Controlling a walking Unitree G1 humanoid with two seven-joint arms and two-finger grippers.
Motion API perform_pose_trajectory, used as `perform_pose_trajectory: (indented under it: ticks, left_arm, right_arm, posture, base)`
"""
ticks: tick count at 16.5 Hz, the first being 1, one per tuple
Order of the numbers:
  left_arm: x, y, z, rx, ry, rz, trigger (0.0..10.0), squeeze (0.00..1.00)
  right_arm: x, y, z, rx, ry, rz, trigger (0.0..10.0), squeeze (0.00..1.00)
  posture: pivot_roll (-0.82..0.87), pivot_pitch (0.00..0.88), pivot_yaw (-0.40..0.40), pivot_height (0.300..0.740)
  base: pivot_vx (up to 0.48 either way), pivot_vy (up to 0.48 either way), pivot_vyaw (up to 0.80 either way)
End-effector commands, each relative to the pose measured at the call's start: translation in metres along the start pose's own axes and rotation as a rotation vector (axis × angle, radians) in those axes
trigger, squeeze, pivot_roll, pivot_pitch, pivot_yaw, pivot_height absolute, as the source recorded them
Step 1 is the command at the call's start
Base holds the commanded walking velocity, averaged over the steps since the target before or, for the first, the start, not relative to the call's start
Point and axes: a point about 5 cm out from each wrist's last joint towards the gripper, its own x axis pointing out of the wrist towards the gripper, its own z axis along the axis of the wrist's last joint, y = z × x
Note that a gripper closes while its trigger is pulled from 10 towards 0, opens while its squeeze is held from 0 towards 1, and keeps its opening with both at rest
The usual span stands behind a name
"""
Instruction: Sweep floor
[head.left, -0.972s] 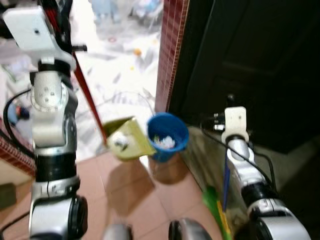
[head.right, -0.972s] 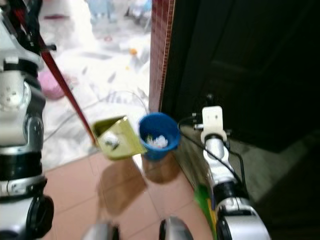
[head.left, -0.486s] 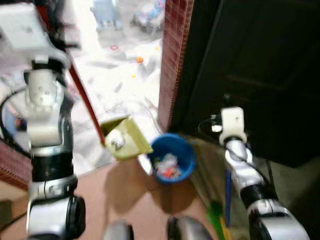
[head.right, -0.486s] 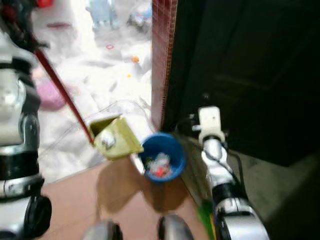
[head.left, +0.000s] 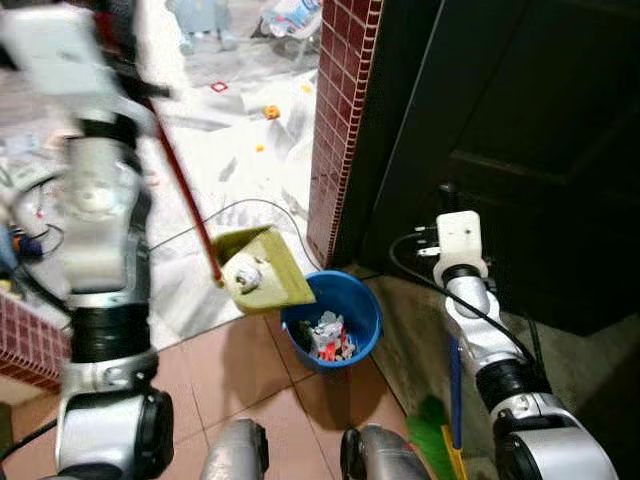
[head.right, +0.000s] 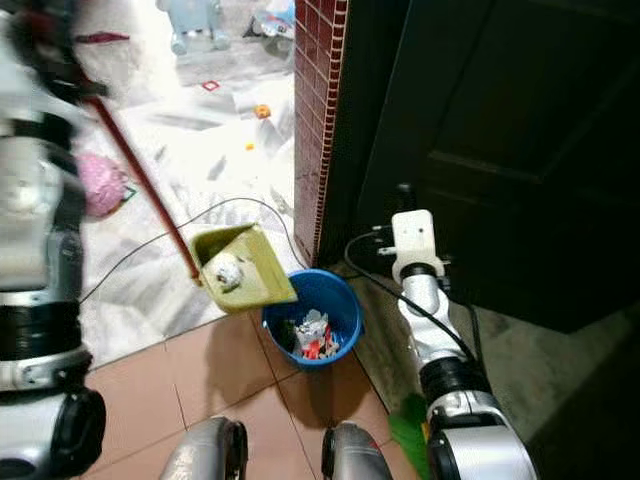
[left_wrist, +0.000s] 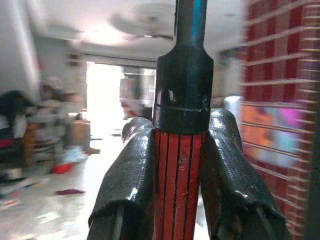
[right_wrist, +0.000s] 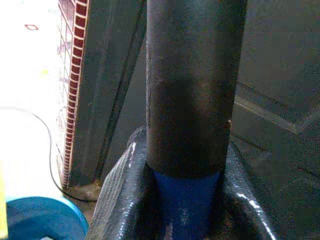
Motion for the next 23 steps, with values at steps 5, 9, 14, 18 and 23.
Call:
perform_pose_trajectory:
  ticks: [5,9,14,18,23]
  left_arm:
    - [-0.015,-0.051,0.013,-0.052,-0.073,-0.348,10.0,0.0]
    - [-0.047,-0.113,0.011,0.073,-0.113,-0.822,10.0,0.0]
    - [-0.067,-0.156,0.03,0.275,-0.335,-1.038,10.0,0.0]
    - [-0.067,-0.158,0.027,0.155,-0.245,-1.024,10.0,0.0]
    - [-0.074,-0.163,0.016,0.162,-0.118,-1.169,10.0,0.0]
  right_arm:
    - [0.004,-0.001,0.007,-0.015,-0.03,0.009,10.0,0.0]
    - [0.005,0.0,0.007,-0.018,-0.027,0.016,10.0,0.0]
    - [0.006,-0.001,0.007,-0.021,-0.028,0.01,10.0,0.0]
    - [0.007,-0.001,0.007,-0.024,-0.025,0.012,10.0,0.0]
    - [0.008,0.002,0.007,-0.028,-0.023,0.017,10.0,0.0]
  posture:
    - [0.0,0.09,-0.042,0.74]
    - [0.01,0.095,-0.048,0.74]
    - [0.0,0.097,-0.047,0.74]
    - [0.0,0.097,-0.049,0.74]
    - [0.0,0.094,-0.048,0.74]
  base:
    - [0.0,0.0,0.0]
    - [0.0,0.0,0.0]
    - [0.0,0.0,0.0]
    - [0.0,0.0,0.0]
    - [0.0,0.0,0.0]
